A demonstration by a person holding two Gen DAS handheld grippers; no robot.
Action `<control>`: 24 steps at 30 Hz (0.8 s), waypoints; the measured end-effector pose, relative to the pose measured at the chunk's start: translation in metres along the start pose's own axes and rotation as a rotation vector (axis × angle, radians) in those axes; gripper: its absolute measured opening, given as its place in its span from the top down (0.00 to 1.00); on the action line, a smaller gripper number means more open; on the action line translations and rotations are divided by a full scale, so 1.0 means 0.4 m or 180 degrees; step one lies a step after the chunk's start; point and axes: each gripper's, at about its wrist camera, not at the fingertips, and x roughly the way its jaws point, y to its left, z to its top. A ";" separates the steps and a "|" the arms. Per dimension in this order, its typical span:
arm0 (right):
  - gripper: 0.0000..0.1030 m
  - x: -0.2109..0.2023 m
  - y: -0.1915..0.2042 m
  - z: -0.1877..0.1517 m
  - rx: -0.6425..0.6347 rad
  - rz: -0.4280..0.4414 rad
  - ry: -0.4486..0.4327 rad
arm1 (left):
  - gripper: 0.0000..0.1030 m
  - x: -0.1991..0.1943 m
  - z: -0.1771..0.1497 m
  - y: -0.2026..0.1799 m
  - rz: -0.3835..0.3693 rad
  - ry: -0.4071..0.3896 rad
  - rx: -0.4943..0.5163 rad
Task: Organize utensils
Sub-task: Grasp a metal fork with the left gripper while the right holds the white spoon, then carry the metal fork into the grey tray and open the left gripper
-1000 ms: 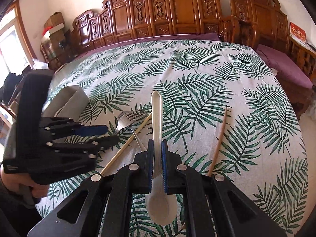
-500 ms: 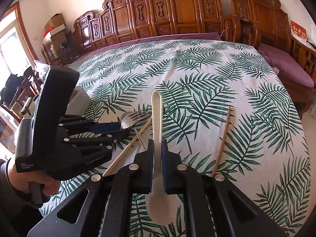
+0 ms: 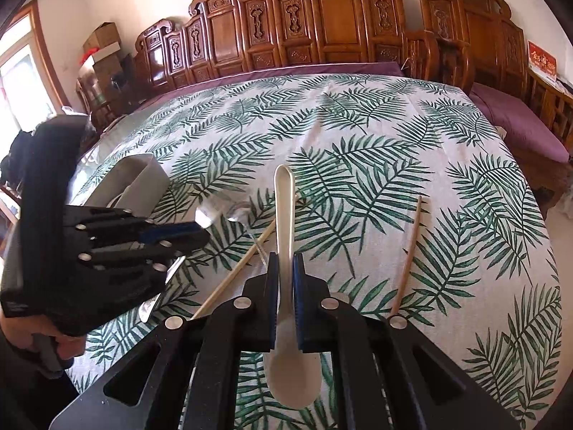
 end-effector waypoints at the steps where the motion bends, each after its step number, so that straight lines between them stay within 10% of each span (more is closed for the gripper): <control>1: 0.91 -0.004 0.006 0.000 -0.0005 0.0001 -0.0023 | 0.92 -0.014 -0.001 0.003 0.0001 -0.0037 -0.0010; 24: 0.91 -0.092 0.099 0.009 -0.0111 0.0063 -0.0374 | 1.00 -0.264 -0.020 0.056 -0.0084 -0.0670 -0.0180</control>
